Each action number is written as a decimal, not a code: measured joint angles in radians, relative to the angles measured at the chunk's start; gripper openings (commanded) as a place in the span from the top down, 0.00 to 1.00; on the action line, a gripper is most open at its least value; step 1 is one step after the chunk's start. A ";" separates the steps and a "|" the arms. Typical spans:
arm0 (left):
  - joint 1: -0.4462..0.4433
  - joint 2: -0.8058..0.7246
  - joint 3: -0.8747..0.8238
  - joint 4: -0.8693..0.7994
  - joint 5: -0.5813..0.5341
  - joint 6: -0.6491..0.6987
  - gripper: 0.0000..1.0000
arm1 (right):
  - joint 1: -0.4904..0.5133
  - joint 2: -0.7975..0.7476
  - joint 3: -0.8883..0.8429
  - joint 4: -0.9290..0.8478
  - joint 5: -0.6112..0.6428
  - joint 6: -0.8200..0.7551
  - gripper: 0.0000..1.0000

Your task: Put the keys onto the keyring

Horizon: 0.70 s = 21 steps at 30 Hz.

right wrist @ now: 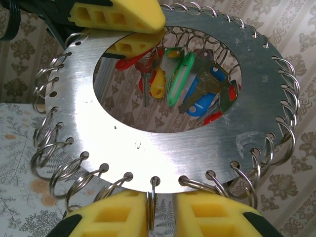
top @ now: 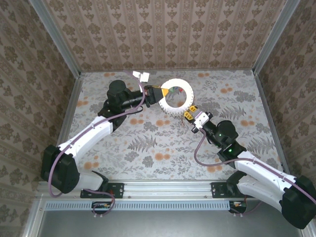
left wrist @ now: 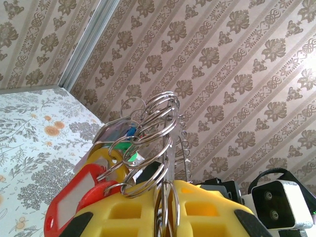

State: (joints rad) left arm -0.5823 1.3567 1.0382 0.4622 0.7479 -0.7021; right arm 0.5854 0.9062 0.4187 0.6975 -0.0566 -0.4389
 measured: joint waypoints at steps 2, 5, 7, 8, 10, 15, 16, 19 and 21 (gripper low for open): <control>0.000 0.000 0.000 0.000 0.000 0.000 1.00 | 0.001 0.000 0.000 0.000 0.002 0.000 0.84; 0.000 0.000 0.000 0.000 0.000 0.000 1.00 | 0.002 0.000 0.000 0.000 0.002 -0.002 0.86; 0.000 0.000 0.001 0.000 0.000 0.000 1.00 | 0.002 -0.001 0.000 -0.003 0.002 -0.004 0.86; 0.000 0.000 0.001 0.000 0.000 0.000 1.00 | 0.002 -0.001 0.000 -0.006 0.001 -0.005 0.86; 0.000 0.000 0.001 0.000 0.000 0.000 1.00 | 0.002 -0.001 0.000 -0.011 0.001 -0.008 0.86; 0.000 0.000 0.001 0.000 -0.001 0.000 1.00 | 0.002 -0.001 0.000 -0.026 0.002 -0.016 0.98; 0.000 0.000 0.001 0.000 -0.003 0.000 1.00 | 0.002 -0.002 0.000 -0.027 0.002 -0.020 1.00; 0.000 0.000 0.001 -0.006 -0.013 0.000 1.00 | 0.002 -0.008 0.000 -0.036 0.002 -0.030 1.00; 0.000 0.000 0.001 -0.011 -0.026 0.000 0.97 | 0.002 -0.018 0.000 -0.050 0.002 -0.030 1.00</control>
State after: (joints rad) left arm -0.5819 1.3567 1.0389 0.4507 0.7223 -0.7025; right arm 0.5873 0.8879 0.4187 0.6472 -0.0547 -0.4690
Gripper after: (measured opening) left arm 0.108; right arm 0.060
